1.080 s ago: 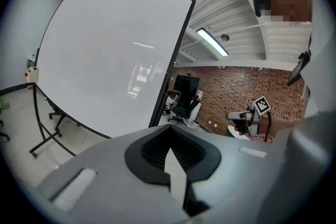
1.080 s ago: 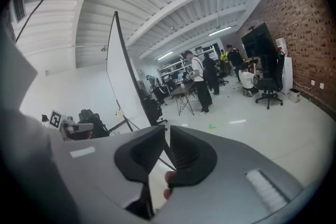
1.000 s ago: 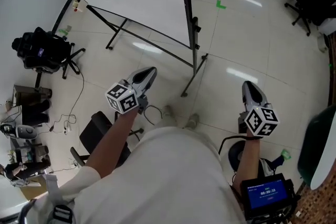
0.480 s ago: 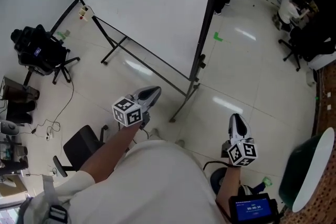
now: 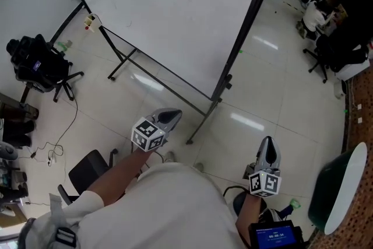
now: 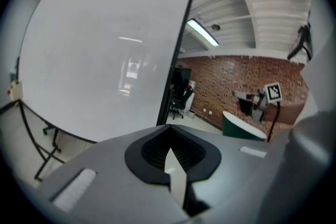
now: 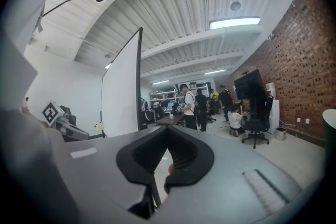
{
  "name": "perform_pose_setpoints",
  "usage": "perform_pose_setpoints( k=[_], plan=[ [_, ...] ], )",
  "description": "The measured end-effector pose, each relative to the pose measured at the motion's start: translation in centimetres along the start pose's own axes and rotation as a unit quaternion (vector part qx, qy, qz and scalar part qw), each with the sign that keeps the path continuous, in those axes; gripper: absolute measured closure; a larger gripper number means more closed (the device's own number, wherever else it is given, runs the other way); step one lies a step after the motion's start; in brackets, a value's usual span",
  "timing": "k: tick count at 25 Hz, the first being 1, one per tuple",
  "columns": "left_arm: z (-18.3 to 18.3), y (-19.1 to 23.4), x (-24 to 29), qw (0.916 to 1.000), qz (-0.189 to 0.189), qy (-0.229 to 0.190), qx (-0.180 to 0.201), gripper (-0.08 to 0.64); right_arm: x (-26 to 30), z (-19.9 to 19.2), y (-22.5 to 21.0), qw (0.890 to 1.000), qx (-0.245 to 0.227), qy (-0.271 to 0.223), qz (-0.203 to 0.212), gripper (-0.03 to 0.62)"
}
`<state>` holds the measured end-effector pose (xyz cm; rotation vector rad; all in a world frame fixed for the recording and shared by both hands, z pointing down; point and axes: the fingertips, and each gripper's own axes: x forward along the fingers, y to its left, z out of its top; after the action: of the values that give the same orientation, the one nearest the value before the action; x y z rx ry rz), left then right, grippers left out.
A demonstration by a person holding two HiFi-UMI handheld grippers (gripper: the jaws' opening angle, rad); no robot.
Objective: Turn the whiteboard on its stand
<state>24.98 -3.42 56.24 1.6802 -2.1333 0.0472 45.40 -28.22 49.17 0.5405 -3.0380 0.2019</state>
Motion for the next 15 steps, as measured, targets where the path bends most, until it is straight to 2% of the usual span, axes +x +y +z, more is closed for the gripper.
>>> perform_pose_setpoints(
  k=[1, 3, 7, 13, 15],
  plan=[
    [-0.1, -0.9, 0.1, 0.9996, -0.011, 0.011, 0.023, 0.541, -0.2, 0.1, 0.0, 1.0, 0.003, -0.003, -0.007, 0.588],
    [-0.2, -2.0, 0.4, 0.9984, -0.033, 0.017, 0.043, 0.541, -0.4, -0.2, 0.0, 1.0, 0.001, 0.004, -0.015, 0.588],
    [-0.8, -2.1, 1.3, 0.9985, -0.047, 0.012, 0.026, 0.541, -0.4, -1.6, 0.8, 0.998, -0.047, 0.041, -0.014, 0.592],
    [-0.2, -2.8, 1.3, 0.9976, -0.06, -0.005, 0.035, 0.541, -1.2, -3.0, 1.3, 0.997, -0.04, 0.059, -0.009, 0.592],
    [-0.4, -2.8, 1.4, 0.9977, -0.061, 0.0, 0.029, 0.541, -1.5, -3.5, 1.4, 0.997, -0.037, 0.063, -0.003, 0.592]
  ],
)
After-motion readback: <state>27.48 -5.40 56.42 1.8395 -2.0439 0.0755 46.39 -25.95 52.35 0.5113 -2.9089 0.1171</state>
